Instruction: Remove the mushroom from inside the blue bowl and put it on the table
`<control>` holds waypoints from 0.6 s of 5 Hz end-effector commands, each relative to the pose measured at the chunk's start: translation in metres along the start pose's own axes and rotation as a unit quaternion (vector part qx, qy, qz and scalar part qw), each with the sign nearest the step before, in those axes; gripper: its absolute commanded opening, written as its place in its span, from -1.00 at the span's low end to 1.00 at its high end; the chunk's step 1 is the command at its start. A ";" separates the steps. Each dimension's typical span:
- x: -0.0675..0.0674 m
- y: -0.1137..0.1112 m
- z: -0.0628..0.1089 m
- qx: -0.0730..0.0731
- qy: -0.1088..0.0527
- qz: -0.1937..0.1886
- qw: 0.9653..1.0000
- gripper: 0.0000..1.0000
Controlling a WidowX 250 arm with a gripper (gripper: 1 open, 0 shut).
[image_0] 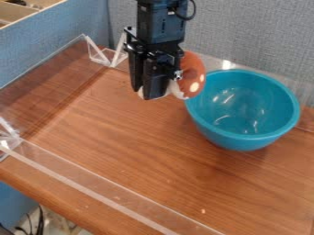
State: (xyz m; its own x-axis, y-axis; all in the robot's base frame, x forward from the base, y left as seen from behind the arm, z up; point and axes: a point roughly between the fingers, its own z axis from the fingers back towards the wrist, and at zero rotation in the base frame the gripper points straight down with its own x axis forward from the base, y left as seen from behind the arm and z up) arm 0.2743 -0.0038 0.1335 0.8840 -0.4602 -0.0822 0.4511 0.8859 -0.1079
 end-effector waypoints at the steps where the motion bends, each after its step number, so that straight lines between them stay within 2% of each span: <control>1: -0.005 -0.007 0.001 0.016 -0.010 -0.018 1.000 -1.00; 3: -0.012 -0.016 -0.038 0.011 0.036 -0.040 0.998 -1.00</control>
State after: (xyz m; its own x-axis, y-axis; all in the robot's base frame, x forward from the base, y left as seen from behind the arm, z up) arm 0.2498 -0.0137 0.0886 0.8357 -0.5187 -0.1804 0.5053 0.8549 -0.1172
